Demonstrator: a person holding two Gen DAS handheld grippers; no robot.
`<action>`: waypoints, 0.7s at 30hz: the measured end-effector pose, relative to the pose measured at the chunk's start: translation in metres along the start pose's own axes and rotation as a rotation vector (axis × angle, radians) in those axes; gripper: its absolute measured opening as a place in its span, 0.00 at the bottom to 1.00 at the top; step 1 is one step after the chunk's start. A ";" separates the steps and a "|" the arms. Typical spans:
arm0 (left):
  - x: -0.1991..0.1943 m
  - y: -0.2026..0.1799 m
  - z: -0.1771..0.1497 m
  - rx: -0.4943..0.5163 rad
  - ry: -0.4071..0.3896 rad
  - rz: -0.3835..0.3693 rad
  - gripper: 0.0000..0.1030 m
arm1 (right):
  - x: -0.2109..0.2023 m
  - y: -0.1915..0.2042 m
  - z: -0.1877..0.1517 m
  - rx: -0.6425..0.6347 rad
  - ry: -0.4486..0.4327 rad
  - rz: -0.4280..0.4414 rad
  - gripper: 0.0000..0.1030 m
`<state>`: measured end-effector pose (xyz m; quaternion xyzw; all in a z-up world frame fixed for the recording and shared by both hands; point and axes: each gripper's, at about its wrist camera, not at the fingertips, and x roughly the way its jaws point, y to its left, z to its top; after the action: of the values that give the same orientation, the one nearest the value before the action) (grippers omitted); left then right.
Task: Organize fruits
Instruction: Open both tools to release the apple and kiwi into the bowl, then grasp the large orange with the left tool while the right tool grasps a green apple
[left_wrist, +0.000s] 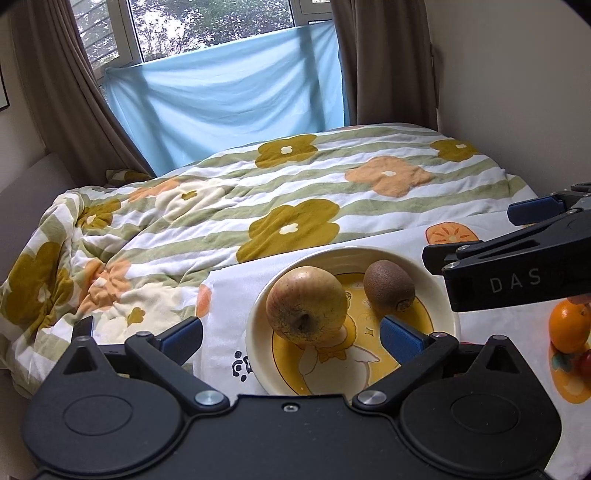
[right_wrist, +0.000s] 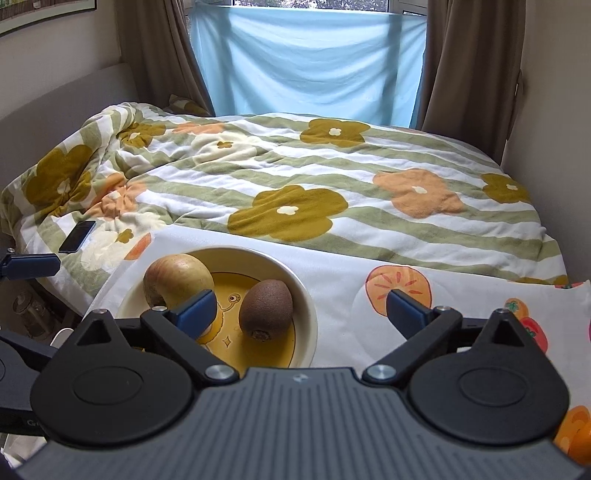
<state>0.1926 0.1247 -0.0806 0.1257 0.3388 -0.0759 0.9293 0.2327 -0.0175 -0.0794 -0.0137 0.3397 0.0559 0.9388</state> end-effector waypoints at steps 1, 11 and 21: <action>-0.007 -0.003 0.000 -0.016 -0.003 0.000 1.00 | -0.006 -0.003 -0.001 0.004 -0.003 0.005 1.00; -0.064 -0.059 -0.005 -0.063 -0.055 0.023 1.00 | -0.076 -0.055 -0.030 0.013 -0.031 -0.004 1.00; -0.085 -0.119 -0.020 -0.008 -0.063 -0.083 1.00 | -0.127 -0.116 -0.079 0.060 0.000 -0.053 1.00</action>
<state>0.0890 0.0208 -0.0616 0.1053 0.3147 -0.1168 0.9361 0.0988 -0.1499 -0.0608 0.0053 0.3408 0.0210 0.9399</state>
